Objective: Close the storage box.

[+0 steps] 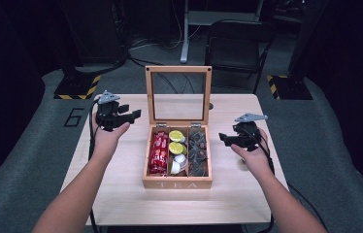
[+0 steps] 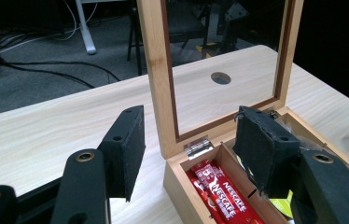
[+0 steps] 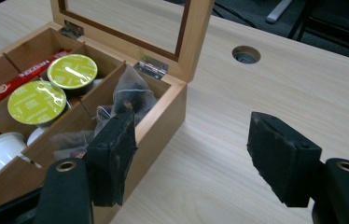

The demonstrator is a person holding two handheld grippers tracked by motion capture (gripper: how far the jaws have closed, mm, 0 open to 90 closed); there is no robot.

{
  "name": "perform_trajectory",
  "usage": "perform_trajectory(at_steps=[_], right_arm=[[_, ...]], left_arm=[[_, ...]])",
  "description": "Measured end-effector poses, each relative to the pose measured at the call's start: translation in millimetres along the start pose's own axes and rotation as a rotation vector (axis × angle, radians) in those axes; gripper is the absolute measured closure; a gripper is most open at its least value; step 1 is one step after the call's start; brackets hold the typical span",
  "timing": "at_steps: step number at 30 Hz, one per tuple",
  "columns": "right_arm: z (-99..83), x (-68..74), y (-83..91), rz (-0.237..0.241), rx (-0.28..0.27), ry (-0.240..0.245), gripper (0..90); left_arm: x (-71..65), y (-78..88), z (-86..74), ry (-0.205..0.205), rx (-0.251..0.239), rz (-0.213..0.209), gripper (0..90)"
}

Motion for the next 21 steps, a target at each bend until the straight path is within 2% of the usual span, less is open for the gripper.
perform_trajectory(at_steps=[10, 16, 21], right_arm=[[19.9, 13.5, -1.4, 0.021, -0.001, 0.022, 31.9], [35.3, 19.6, -1.3, 0.035, -0.019, 0.036, 31.9], [38.8, 21.9, -5.1, 0.038, -0.019, 0.031, 32.2]], left_arm=[[0.2, -2.2, -0.9, 0.003, 0.008, -0.001, 42.7], [1.1, -0.1, 0.1, 0.003, 0.008, 0.003, 42.6], [-0.6, 0.8, 0.3, 0.005, 0.007, -0.001, 42.6]])
Point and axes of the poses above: each handheld gripper's, and its own axes: y roughly backward along the jaws, z roughly out of its top, x roughly to its left, the point moved 10 cm from there along -y, roughly forward along the jaws
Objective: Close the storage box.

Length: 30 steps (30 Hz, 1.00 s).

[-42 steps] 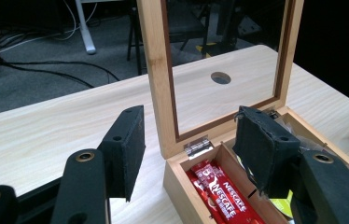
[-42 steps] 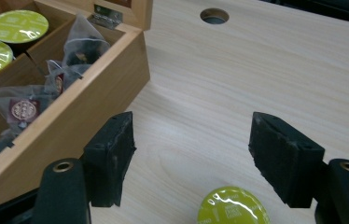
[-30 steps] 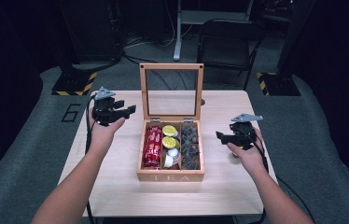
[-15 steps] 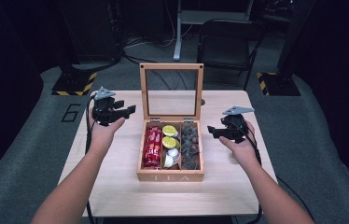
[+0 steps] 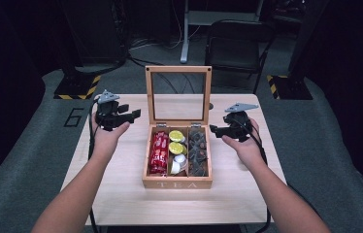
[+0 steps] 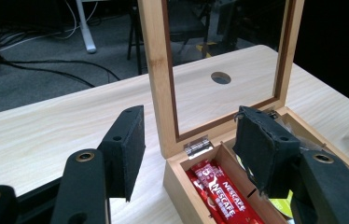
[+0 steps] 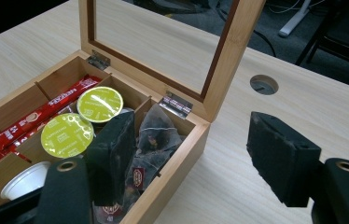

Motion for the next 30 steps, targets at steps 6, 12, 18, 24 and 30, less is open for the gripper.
perform_trajectory(at_steps=[6, 12, 18, 24, 30], right_arm=[[6.3, -3.0, -6.4, -0.005, 0.004, -0.004, 32.2], [16.7, -4.5, -10.7, -0.003, 0.007, -0.016, 32.2], [23.5, -4.9, -19.8, 0.000, 0.016, -0.013, 32.2], [29.6, -9.4, -30.2, -0.006, 0.020, -0.013, 32.2], [28.6, -19.4, -44.0, -0.028, 0.030, -0.030, 32.2]], left_arm=[[1.4, 1.3, 0.4, -0.003, 0.000, -0.001, 42.6], [3.3, 3.2, 0.9, 0.002, -0.006, 0.003, 42.6], [4.2, 5.7, -1.5, 0.002, -0.001, 0.004, 42.6], [2.3, 7.9, -4.1, 0.002, 0.000, -0.002, 42.6], [1.7, 12.2, -5.9, 0.003, -0.006, -0.001, 42.6]])
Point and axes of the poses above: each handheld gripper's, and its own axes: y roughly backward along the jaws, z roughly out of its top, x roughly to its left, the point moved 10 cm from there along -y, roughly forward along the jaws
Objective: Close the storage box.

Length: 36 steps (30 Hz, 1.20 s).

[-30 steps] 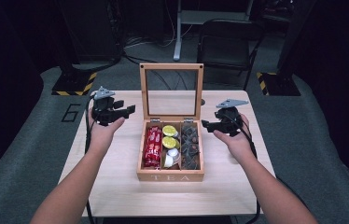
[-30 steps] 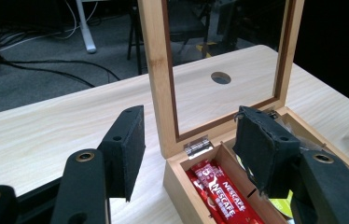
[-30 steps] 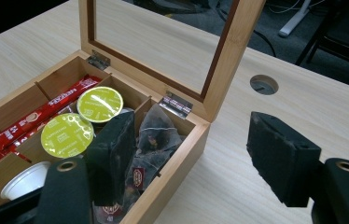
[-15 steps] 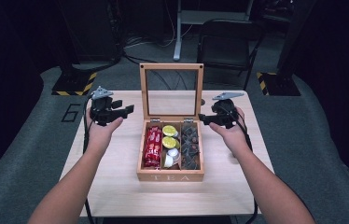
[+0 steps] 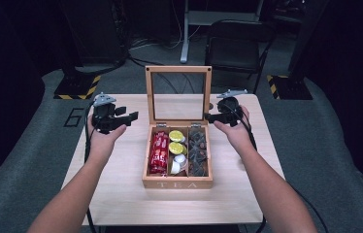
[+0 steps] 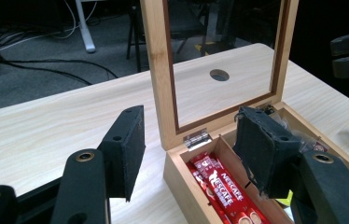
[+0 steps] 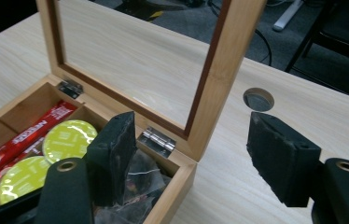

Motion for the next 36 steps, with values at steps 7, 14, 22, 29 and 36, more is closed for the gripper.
perform_trajectory(at_steps=[7, 14, 22, 29, 36], right_arm=[[-2.3, -9.7, -20.5, -0.003, 0.018, -0.021, 32.2], [0.5, -16.9, -36.1, -0.014, 0.043, -0.024, 31.7], [3.0, -18.3, -44.8, -0.014, 0.037, -0.048, 31.5], [5.4, -14.2, -50.0, -0.006, 0.028, -0.030, 31.6], [9.9, -5.5, -54.4, 0.038, 0.008, -0.040, 30.6]], left_arm=[[-1.0, 4.7, -2.7, 0.005, -0.001, 0.001, 42.7], [-2.3, 5.6, -4.9, 0.003, 0.001, -0.006, 42.6], [-4.9, 6.7, -6.7, -0.003, 0.004, -0.018, 42.6], [-2.8, 8.8, -7.7, 0.000, 0.004, -0.013, 42.6], [0.6, 10.2, -8.8, 0.003, 0.000, -0.011, 42.6]])
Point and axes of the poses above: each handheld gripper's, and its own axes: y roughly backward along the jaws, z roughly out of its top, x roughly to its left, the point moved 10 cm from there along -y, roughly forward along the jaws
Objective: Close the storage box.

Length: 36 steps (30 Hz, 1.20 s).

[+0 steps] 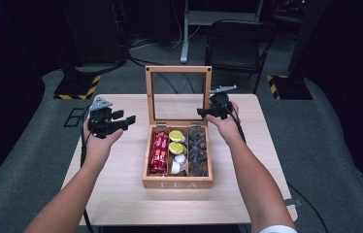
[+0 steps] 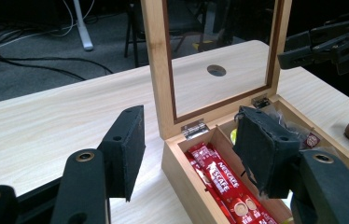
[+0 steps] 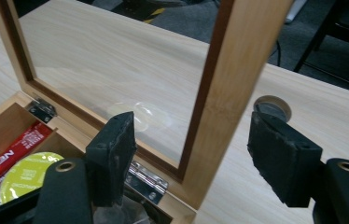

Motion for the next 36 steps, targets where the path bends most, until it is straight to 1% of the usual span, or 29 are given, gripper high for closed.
perform_trajectory(at_steps=[1, 5, 6, 8, 9, 11, 13, 14, 15, 16, 17, 18, 19, 27, 29, 30, 31, 33, 36], right_arm=[[-0.8, 0.5, -0.3, -0.004, 0.009, 0.004, 29.6], [-0.5, 0.7, -2.0, -0.001, 0.012, 0.005, 29.3], [0.4, -0.2, -2.6, -0.003, 0.008, 0.014, 29.3], [1.3, 0.3, -3.7, -0.008, 0.012, 0.016, 29.2], [2.1, 1.8, -4.5, -0.014, 0.014, -0.003, 28.7], [2.5, 1.3, -6.2, -0.022, 0.017, 0.022, 27.9], [3.6, 2.2, -7.4, -0.024, 0.018, 0.010, 27.9], [4.1, 1.1, -8.1, -0.022, 0.015, 0.024, 27.9], [4.7, 1.9, -8.6, -0.025, 0.018, 0.005, 27.9], [5.1, 1.9, -9.4, -0.026, 0.021, 0.005, 27.9], [5.4, 0.6, -10.1, -0.028, 0.020, 0.025, 27.9], [5.8, 1.7, -10.6, -0.029, 0.021, 0.006, 27.9], [6.4, 1.9, -11.3, -0.031, 0.023, 0.000, 27.8], [7.2, 0.8, -12.3, -0.030, 0.019, 0.012, 28.0], [7.3, 1.1, -12.5, -0.031, 0.020, 0.009, 28.2], [7.7, 1.8, -12.8, -0.043, 0.020, -0.007, 28.3], [7.7, 1.9, -13.1, -0.042, 0.019, -0.005, 28.3], [7.7, 1.5, -13.0, -0.047, 0.019, -0.002, 29.5], [7.9, -0.5, -12.5, -0.055, 0.019, -0.003, 34.5]], left_arm=[[1.0, 0.8, -0.3, 0.002, 0.002, -0.001, 42.6], [2.3, 2.2, -0.6, 0.004, -0.002, 0.000, 42.6], [2.5, 2.4, -0.7, 0.006, -0.002, 0.000, 42.6], [2.8, 3.4, -1.0, 0.006, 0.001, -0.001, 42.6], [2.8, 3.4, -1.0, 0.006, 0.001, -0.001, 42.6], [2.8, 3.7, -1.2, 0.005, 0.000, -0.005, 42.6], [3.3, 3.3, -1.6, 0.005, -0.003, -0.002, 42.5], [3.7, 3.4, -2.3, 0.004, 0.002, -0.002, 42.4], [3.9, 3.6, -2.7, 0.006, 0.002, -0.003, 42.4], [4.4, 3.8, -2.8, 0.006, 0.001, -0.003, 42.4], [4.4, 3.8, -2.8, 0.006, 0.001, -0.003, 42.5], [5.2, 4.1, -3.0, 0.005, 0.001, -0.001, 42.4], [6.4, 5.1, -3.0, 0.010, -0.001, 0.000, 42.5], [10.9, 8.8, -3.3, 0.017, -0.001, 0.010, 42.5], [10.9, 8.7, -3.2, 0.018, -0.003, 0.009, 42.5], [10.6, 7.9, -3.4, 0.014, -0.004, 0.010, 42.5], [10.1, 7.6, -3.5, 0.014, -0.005, 0.009, 42.4], [9.6, 6.9, -4.5, 0.014, -0.002, 0.004, 42.5], [9.9, 5.6, -6.7, 0.017, 0.000, 0.004, 42.5]])
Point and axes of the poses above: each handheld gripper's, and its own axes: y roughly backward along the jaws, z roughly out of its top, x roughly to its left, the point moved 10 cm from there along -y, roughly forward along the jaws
